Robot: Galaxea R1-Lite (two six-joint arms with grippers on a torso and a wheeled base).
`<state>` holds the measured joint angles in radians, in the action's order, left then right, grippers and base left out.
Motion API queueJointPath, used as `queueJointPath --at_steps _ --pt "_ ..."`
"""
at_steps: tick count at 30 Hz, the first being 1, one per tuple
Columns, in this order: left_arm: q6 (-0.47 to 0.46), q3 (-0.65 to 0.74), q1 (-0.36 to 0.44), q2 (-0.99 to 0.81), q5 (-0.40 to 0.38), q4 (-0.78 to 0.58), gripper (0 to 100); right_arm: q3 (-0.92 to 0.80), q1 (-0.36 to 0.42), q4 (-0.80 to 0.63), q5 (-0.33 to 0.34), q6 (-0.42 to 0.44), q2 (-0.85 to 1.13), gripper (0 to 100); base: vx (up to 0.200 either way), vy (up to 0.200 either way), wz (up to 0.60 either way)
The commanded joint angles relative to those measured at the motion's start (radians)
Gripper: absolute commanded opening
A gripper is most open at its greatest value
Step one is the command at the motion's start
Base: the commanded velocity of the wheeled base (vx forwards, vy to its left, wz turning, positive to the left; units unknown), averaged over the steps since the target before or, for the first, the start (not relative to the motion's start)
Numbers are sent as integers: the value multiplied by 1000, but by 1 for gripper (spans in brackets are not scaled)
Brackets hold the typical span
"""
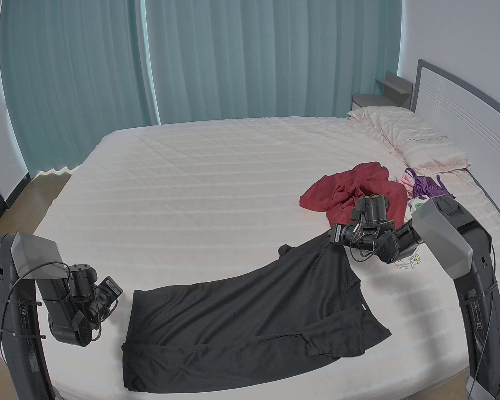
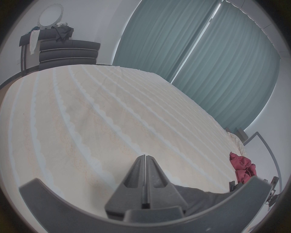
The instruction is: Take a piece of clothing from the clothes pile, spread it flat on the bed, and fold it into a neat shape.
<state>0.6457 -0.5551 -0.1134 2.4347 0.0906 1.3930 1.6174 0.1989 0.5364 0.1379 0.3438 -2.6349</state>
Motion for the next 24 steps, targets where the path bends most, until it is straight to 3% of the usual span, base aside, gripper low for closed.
queueJointPath --at_steps 1,9,14,15,19,21,22,24 --pt "0 4 1 -20 0 6 0 -31 -7 -1 0 -5 18 0 0 0 0" --pt "5 -12 0 -11 -37 11 0 -64 -23 5 -3 -8 15 0 0 0 0" --pt "3 -34 -3 -32 -150 -34 0 -87 -16 5 -11 -8 16 0 0 0 0" --pt "3 -35 -2 -36 -155 -42 100 -88 -16 5 -11 -8 16 0 0 0 0" --pt "-26 -100 -6 -66 -258 -170 100 -111 -13 10 -9 -8 27 0 0 0 0" --pt "-26 -100 -6 -66 -258 -170 100 -111 -13 10 -9 -8 27 0 0 0 0" --pt "-107 -141 -20 -68 -322 -267 100 -120 -12 10 -11 -8 29 0 0 0 0" --pt "-121 -158 -22 -71 -347 -290 100 -125 -12 11 -11 -9 27 0 0 0 0"
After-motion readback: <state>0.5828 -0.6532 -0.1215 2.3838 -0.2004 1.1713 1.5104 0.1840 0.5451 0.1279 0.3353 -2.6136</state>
